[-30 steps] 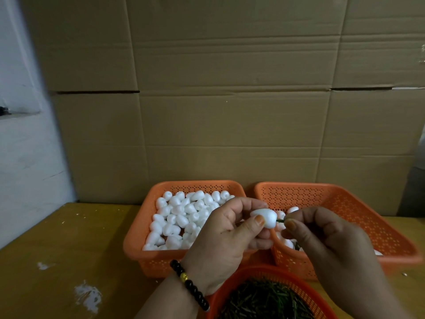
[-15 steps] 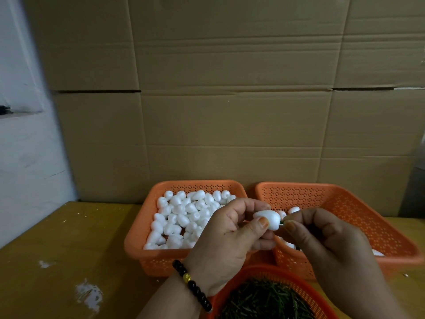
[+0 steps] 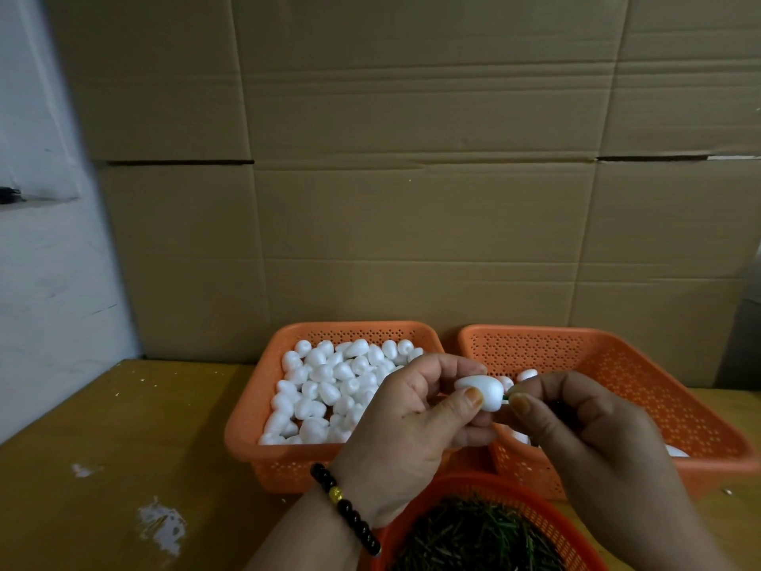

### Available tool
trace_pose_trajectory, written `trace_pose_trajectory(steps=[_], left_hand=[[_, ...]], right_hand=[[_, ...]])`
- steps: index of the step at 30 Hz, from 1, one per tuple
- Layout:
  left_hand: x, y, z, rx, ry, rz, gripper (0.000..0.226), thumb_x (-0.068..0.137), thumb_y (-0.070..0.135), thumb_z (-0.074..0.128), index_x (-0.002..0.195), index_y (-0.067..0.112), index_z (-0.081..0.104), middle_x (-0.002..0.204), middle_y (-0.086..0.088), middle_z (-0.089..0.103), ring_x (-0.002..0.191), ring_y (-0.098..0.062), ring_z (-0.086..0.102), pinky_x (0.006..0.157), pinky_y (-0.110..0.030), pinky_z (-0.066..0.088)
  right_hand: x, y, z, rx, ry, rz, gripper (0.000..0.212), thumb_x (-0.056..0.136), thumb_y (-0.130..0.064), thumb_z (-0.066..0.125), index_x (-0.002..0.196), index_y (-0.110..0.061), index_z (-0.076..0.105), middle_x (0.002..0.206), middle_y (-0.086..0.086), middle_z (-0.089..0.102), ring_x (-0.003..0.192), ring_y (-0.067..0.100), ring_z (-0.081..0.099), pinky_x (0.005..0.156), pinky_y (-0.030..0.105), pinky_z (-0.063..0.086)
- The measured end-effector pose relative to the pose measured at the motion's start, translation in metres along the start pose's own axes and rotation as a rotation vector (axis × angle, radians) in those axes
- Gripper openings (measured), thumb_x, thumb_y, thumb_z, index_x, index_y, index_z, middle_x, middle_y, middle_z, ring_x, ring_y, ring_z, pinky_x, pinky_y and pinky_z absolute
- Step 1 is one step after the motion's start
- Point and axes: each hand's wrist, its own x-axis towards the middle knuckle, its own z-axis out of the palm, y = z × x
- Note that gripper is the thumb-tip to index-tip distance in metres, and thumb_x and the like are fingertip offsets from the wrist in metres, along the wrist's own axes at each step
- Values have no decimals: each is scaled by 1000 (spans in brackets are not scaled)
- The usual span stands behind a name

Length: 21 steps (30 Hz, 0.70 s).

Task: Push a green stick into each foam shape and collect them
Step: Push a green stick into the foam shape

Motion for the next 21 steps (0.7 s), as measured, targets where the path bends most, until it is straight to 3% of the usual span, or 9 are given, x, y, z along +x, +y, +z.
trace_pose_trajectory(steps=[3, 6, 8, 12, 15, 18, 21], left_hand=[[0, 0, -1, 17, 1, 11, 16, 92, 3, 57, 106, 8, 63, 93, 0, 68, 81, -10, 66, 74, -28, 56], [-1, 0, -2, 65, -21, 20, 15, 93, 7, 59, 107, 9, 62, 92, 5, 70, 81, -9, 67, 72, -25, 55], [-1, -1, -1, 110, -38, 25, 20, 89, 16, 62, 108, 10, 63, 92, 3, 71, 83, -11, 68, 70, -25, 55], [0, -5, 1, 155, -48, 14, 32, 81, 31, 67, 105, 10, 65, 101, -14, 69, 89, -23, 67, 76, -34, 56], [0, -5, 0, 136, -60, 6, 41, 72, 39, 73, 105, 16, 66, 104, -11, 69, 91, -19, 66, 75, -30, 56], [0, -4, -4, 172, -84, 30, 42, 68, 33, 74, 109, 31, 66, 109, -3, 67, 96, -14, 62, 83, -32, 55], [-1, -3, -6, 240, -104, 67, 44, 72, 20, 67, 112, 37, 65, 109, -8, 65, 99, -20, 61, 88, -38, 54]], right_hand=[[-1, 1, 0, 93, -40, 38, 35, 63, -52, 65, 95, -38, 63, 87, -6, 71, 76, 7, 68, 65, 23, 54], [-2, 3, 0, -64, -54, -26, 44, 63, -43, 77, 102, -44, 57, 101, -14, 65, 97, 4, 64, 80, 19, 51], [-2, 2, 2, -174, -48, -113, 46, 67, -28, 82, 101, -45, 56, 101, -16, 64, 98, 5, 63, 80, 18, 48], [-2, -6, 5, -108, -43, -139, 24, 70, -48, 64, 92, -43, 57, 96, -20, 66, 92, -2, 64, 77, 9, 46], [-2, -9, 4, -51, -36, -97, 23, 68, -51, 61, 90, -44, 59, 89, -23, 68, 85, -6, 64, 71, 4, 45], [-3, -10, 3, 0, -66, -45, 28, 65, -52, 63, 92, -46, 61, 89, -22, 69, 86, -5, 65, 69, 9, 49], [-4, -10, 3, 71, -88, -4, 27, 66, -44, 67, 92, -47, 64, 89, -22, 70, 87, -7, 65, 71, 3, 46]])
